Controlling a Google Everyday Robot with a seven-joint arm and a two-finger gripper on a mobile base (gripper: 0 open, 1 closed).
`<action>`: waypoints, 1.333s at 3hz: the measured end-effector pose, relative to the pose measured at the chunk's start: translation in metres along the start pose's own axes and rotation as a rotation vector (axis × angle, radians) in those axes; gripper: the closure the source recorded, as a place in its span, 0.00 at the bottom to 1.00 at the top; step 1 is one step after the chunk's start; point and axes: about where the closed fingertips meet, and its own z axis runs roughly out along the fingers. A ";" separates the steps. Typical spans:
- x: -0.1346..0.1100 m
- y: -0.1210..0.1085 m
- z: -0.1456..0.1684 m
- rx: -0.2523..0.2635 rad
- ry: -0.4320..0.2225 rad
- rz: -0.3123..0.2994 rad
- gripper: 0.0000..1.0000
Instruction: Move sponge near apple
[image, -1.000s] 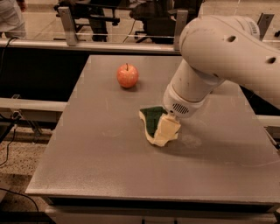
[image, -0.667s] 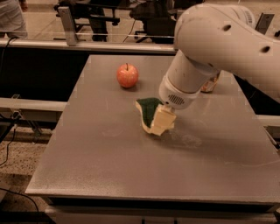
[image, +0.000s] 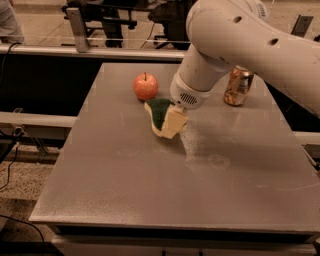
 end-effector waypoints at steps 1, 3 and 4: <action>-0.008 -0.011 0.008 -0.009 -0.017 -0.024 1.00; -0.020 -0.029 0.021 -0.044 0.002 -0.080 0.82; -0.018 -0.038 0.028 -0.052 0.023 -0.098 0.58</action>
Offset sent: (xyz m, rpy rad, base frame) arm 0.0428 0.0167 -0.0067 -0.0007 0.0195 0.1045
